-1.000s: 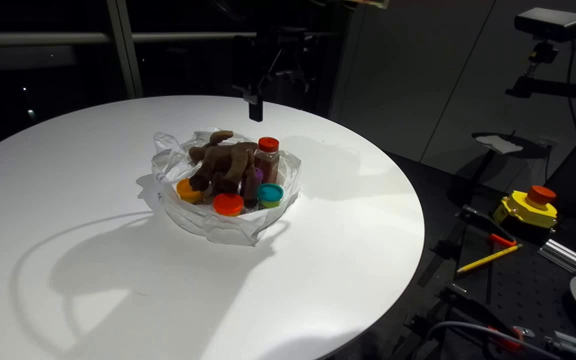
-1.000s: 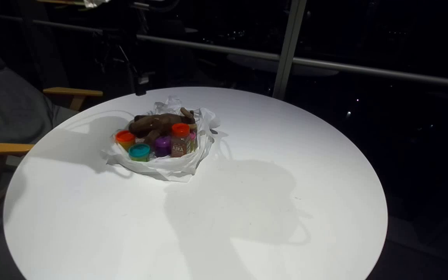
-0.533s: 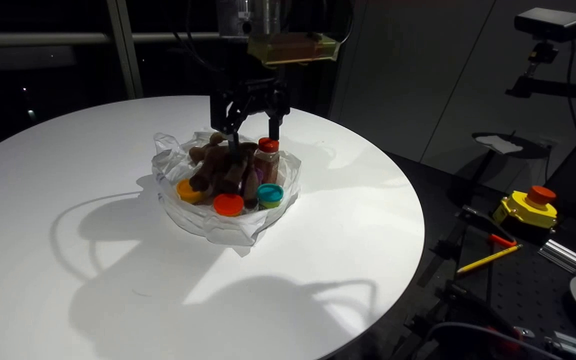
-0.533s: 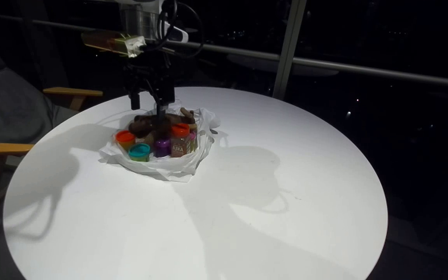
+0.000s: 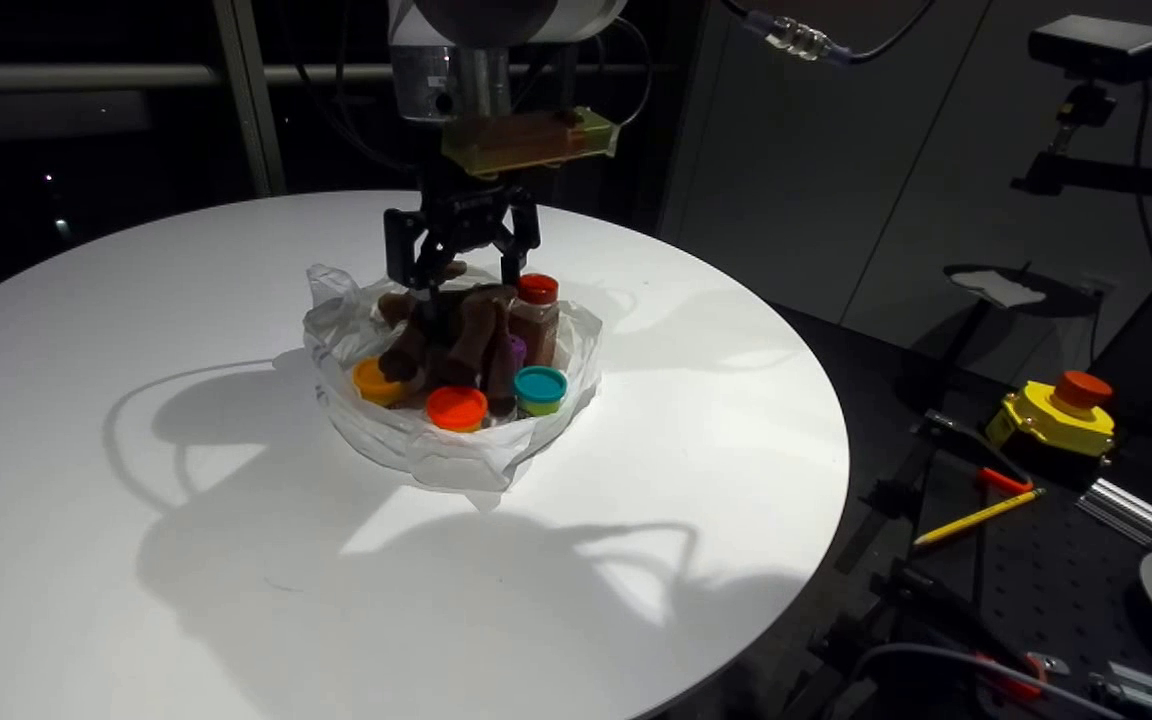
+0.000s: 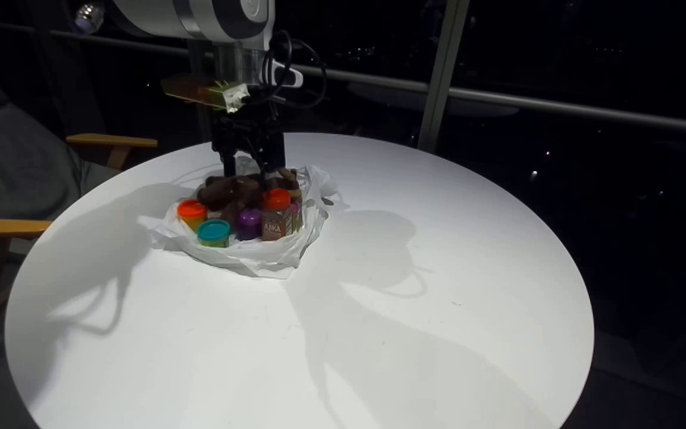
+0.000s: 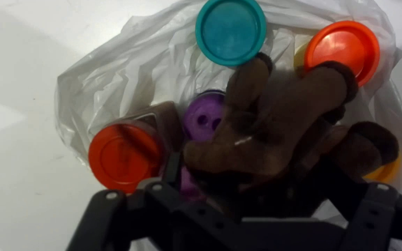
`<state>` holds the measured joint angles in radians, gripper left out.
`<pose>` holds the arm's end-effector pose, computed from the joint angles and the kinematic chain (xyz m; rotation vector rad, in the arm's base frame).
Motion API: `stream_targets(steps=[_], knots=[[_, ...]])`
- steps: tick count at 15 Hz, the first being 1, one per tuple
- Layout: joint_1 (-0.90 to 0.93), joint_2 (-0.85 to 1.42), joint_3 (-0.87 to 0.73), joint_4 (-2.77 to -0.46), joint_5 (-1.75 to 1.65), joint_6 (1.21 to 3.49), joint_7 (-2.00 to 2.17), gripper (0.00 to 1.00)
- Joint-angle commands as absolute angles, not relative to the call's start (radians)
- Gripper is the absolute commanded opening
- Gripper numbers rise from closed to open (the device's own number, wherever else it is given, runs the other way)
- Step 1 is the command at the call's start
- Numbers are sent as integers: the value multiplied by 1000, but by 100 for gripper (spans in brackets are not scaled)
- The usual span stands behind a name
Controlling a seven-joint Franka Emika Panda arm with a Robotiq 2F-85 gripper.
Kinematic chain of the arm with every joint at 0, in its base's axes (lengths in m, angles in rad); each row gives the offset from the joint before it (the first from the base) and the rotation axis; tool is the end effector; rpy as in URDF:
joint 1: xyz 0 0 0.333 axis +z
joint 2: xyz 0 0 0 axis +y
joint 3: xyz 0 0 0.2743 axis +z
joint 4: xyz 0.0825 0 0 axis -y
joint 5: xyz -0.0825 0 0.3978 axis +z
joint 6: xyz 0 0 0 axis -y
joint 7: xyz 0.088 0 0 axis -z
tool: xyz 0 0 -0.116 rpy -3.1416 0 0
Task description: Remove all the objects from the plastic bag and put them on the table
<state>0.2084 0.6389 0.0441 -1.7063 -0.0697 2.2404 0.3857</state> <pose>0.6277 0.1582 0.1606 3.0781 -0.1454 -0.1396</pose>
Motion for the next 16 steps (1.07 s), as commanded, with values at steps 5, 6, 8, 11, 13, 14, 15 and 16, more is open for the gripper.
stream_targets(steps=[5,6,8,11,13,14,15,16], knots=[[225,670,22,-1645,-58,2163,387,42],[225,661,25,-1653,-55,2165,385,35],[223,635,31,-1669,-45,2173,381,20],[223,550,39,-1713,-35,2189,384,4],[218,448,39,-1783,-31,2216,390,5],[215,396,37,-1822,-34,2238,392,5],[213,350,37,-1856,-39,2253,390,3],[204,296,37,-1901,-41,2278,380,4]])
